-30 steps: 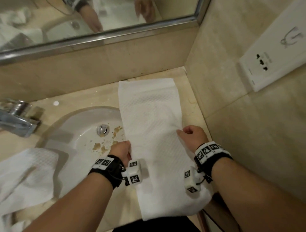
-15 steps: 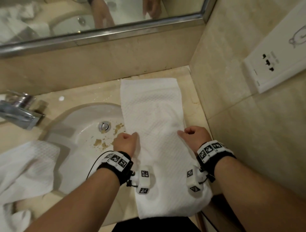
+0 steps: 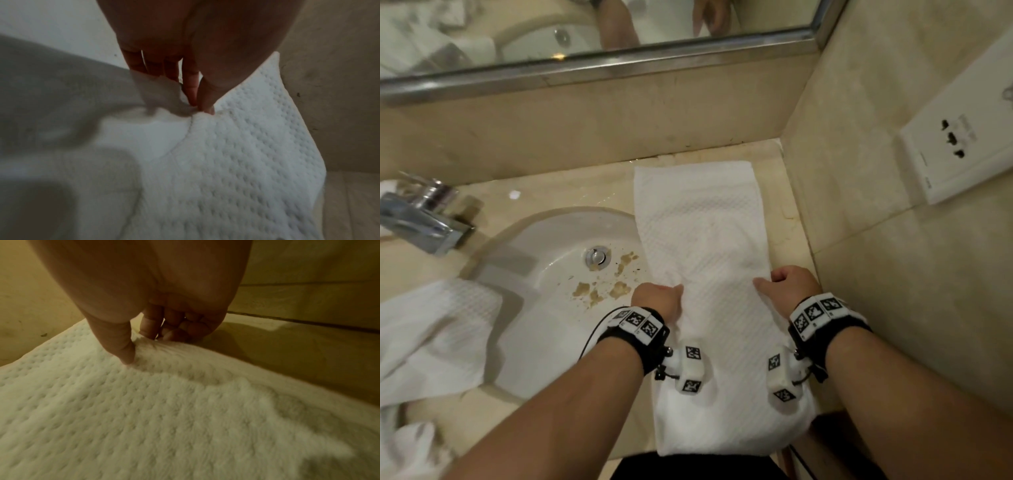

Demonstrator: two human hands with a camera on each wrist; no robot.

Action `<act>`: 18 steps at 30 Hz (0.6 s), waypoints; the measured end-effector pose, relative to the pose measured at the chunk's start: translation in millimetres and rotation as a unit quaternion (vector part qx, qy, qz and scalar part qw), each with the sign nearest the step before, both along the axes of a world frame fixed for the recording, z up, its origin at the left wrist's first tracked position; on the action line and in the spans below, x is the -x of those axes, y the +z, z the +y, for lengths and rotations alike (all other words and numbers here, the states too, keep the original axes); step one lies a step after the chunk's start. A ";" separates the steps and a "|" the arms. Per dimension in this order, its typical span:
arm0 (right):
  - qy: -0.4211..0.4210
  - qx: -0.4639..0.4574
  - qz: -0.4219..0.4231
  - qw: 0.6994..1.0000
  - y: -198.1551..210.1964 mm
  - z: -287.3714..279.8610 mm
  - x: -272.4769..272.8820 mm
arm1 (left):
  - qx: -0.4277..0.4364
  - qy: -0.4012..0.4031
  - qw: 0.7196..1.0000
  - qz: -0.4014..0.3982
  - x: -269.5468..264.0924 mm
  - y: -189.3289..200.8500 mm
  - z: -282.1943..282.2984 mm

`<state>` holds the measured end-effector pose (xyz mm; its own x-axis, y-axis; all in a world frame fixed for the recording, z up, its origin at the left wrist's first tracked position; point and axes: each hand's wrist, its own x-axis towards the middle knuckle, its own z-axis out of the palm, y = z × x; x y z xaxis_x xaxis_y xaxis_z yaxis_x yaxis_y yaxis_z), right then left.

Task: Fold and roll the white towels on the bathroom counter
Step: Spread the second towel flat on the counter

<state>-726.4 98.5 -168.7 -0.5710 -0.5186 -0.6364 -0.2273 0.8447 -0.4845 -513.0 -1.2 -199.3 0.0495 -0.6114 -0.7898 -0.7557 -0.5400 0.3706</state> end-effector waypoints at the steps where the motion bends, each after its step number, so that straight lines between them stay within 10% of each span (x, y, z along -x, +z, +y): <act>1: 0.013 -0.005 0.007 1.000 1.0 -0.7 -0.4 | 0.000 -0.002 1.000 -0.001 0.9 -0.8 1.3; 9: 0.017 -0.007 0.018 1.000 1.1 -0.7 0.8 | 0.010 0.097 0.995 0.024 -3.6 8.1 3.0; 18: 0.021 -0.015 0.018 1.000 0.5 -1.4 3.1 | 0.060 -0.023 0.998 -0.027 -4.8 -12.1 10.3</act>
<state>-729.5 97.1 -168.2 -0.5710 -0.5247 -0.6315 -0.2801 0.8475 -0.4509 -508.2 9.1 -211.3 0.0595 -0.7041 -0.7076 -0.7997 -0.4578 0.3883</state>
